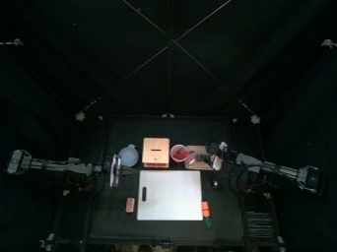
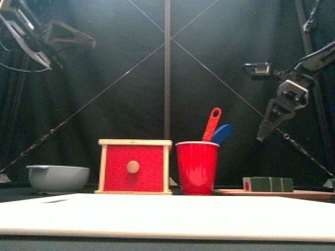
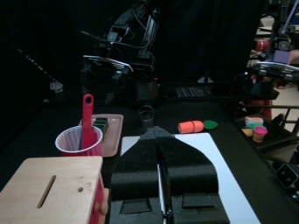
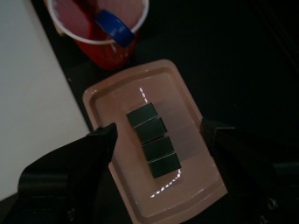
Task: Place sushi on board then cut the sushi with the knife then place the pieces on the plate
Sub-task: Place the sushi on the board
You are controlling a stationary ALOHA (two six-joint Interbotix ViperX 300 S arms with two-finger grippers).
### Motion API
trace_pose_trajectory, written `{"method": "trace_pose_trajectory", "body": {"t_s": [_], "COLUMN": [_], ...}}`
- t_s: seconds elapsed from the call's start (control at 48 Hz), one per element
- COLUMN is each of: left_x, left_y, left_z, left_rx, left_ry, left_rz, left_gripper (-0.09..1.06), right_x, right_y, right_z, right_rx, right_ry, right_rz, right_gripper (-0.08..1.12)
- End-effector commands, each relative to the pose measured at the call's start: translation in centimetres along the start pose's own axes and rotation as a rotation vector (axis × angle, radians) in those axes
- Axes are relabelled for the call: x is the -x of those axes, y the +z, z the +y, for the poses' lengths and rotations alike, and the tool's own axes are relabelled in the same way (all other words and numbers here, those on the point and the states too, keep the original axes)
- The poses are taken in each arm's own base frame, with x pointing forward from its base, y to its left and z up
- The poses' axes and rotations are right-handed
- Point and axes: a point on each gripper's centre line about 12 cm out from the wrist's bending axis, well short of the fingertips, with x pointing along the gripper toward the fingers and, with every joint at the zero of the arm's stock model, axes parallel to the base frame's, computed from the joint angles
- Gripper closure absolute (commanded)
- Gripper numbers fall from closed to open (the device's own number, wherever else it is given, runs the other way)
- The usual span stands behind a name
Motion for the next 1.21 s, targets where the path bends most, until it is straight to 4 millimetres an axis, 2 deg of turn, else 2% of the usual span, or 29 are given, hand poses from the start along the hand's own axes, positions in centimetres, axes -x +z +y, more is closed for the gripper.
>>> {"method": "trace_pose_trajectory", "body": {"t_s": [0.021, 0.208, 0.708, 0.958, 1.208], "left_x": [-0.2, -0.1, 0.1, 0.1, 0.1], "left_y": [0.5, 0.3, -0.2, -0.3, -0.3], "left_z": [0.1, 0.1, 0.1, 0.1, 0.1], "left_rx": [-0.003, 0.001, -0.002, 0.0, 0.0], "left_ry": [0.003, 0.004, 0.007, 0.007, 0.006], "left_rz": [-0.017, -0.012, 0.0, 0.003, 0.003], "left_gripper": [1.0, 1.0, 1.0, 1.0, 1.0], "right_x": [-0.9, -3.0, -6.5, -7.6, -7.8], "right_y": [0.3, -0.4, -2.1, -3.0, -3.4], "right_z": [-0.5, -0.6, -0.3, -0.4, -0.8], "right_rx": [-0.012, -0.016, -0.012, -0.013, -0.021], "right_ry": [-0.012, -0.011, 0.005, 0.005, -0.002], "right_rz": [0.017, 0.096, 0.199, 0.244, 0.257], "right_gripper": [0.0, 0.01, 0.01, 0.01, 0.03]}}
